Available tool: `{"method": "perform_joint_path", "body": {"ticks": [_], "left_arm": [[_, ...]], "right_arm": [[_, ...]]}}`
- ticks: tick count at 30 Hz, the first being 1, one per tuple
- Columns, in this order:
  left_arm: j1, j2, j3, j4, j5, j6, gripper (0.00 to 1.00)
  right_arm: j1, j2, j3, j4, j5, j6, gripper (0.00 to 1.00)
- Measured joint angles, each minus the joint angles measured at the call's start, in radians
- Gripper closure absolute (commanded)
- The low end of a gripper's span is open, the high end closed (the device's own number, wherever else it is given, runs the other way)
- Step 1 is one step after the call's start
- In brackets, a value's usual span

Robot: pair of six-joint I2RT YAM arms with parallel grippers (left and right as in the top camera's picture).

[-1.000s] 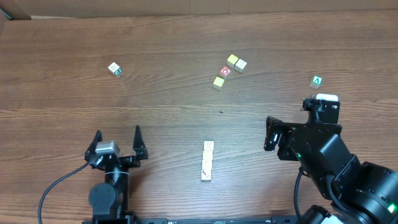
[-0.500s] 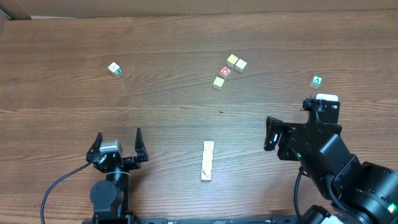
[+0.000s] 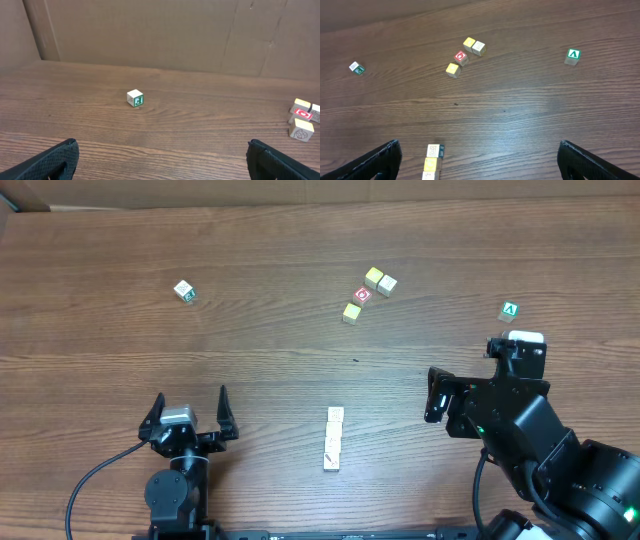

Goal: Flip 4 blocks

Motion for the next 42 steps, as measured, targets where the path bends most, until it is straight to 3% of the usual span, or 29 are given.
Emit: {"method": "perform_joint_path", "body": {"ticks": [17, 26, 33, 42], "left_arm": [[0.000, 0.000, 0.000, 0.000, 0.000, 0.000, 0.00], [0.000, 0.000, 0.000, 0.000, 0.000, 0.000, 0.00], [0.000, 0.000, 0.000, 0.000, 0.000, 0.000, 0.00], [0.000, 0.000, 0.000, 0.000, 0.000, 0.000, 0.00]], "right_arm": [[-0.013, 0.000, 0.000, 0.000, -0.002, 0.000, 0.00], [-0.238, -0.105, -0.012, 0.014, -0.008, 0.000, 0.00], [-0.469, -0.371, -0.188, 0.259, -0.039, -0.038, 0.00], [-0.678, -0.814, -0.735, 0.770, -0.314, -0.268, 0.00]]}}
